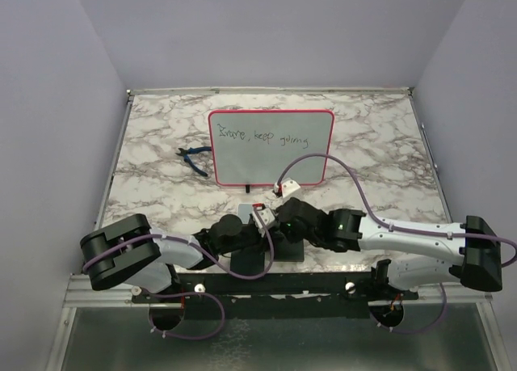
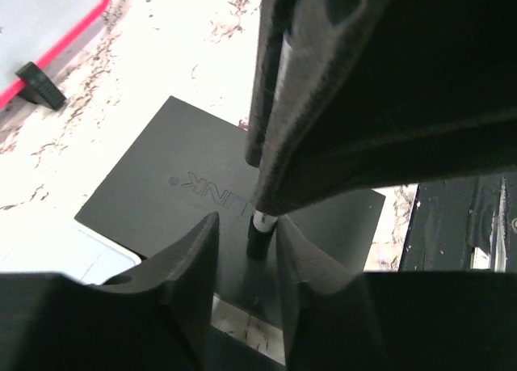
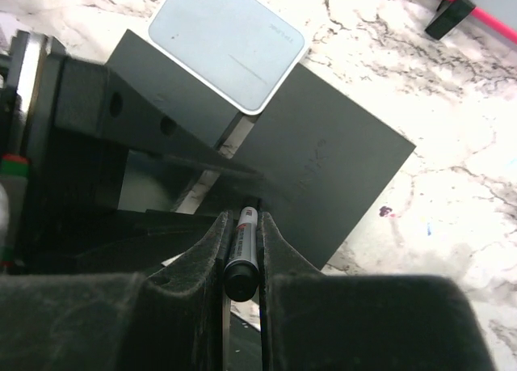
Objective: Write a sentence on the whiteboard
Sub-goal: Close the whiteboard marker at the center of the board.
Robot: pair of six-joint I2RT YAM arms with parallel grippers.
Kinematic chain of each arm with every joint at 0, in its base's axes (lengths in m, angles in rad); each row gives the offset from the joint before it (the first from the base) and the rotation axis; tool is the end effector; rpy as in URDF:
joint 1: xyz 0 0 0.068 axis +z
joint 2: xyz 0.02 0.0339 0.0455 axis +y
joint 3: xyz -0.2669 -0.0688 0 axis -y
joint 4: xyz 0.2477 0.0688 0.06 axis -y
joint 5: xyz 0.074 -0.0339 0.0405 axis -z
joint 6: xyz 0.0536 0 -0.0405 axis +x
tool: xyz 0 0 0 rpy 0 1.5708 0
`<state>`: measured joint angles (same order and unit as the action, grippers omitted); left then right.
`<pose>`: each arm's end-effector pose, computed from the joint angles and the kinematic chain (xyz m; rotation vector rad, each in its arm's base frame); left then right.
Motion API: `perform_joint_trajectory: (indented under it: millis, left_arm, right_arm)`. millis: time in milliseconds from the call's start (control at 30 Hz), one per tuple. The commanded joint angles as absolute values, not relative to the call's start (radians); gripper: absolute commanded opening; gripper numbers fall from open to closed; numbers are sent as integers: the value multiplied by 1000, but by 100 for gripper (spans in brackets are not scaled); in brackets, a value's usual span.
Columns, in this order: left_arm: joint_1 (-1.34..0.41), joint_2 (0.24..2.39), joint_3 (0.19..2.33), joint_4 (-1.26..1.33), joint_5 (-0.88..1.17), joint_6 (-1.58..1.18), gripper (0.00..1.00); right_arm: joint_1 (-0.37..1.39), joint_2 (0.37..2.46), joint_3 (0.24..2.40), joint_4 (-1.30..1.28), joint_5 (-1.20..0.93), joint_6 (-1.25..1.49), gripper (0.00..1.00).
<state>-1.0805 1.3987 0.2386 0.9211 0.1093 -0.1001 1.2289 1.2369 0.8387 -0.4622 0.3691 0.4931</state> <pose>0.1134 -0.2249 0.1432 0.9709 1.6451 -0.9212 0.1071 0.2432 0.2309 -0.7033 2.2835 0.3807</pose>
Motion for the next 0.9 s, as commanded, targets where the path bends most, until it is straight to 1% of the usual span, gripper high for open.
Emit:
perform_joint_trajectory:
  millis: [0,33,67,100,267,467,667,867]
  left_arm:
    - [-1073,1307,228,1053,8,-109,39]
    - [-1073,1290,223,1040,-14,-114,42]
    - [-1072,1272,218,1024,-16,-119,51]
    - [-1073,1254,213,1006,-17,-124,55]
    - [-1074,1146,185,915,-20,-145,60]
    - [-1073,1000,210,682,-11,-179,60]
    - [-1072,897,223,474,-11,-248,55]
    - [-1071,802,228,321,-99,-330,54]
  right_arm:
    - [1287,1299,803,-632,301,546,1]
    - [1288,1299,804,-637,307,549,1]
    - [1289,1300,805,-641,315,553,1]
    - [1291,1303,806,-648,322,557,1]
    - [1306,1319,828,-681,375,574,1]
    - [1338,1349,845,-730,452,613,1]
    - [1362,1386,853,-762,476,663,1]
    - [1380,1429,862,-762,471,691,1]
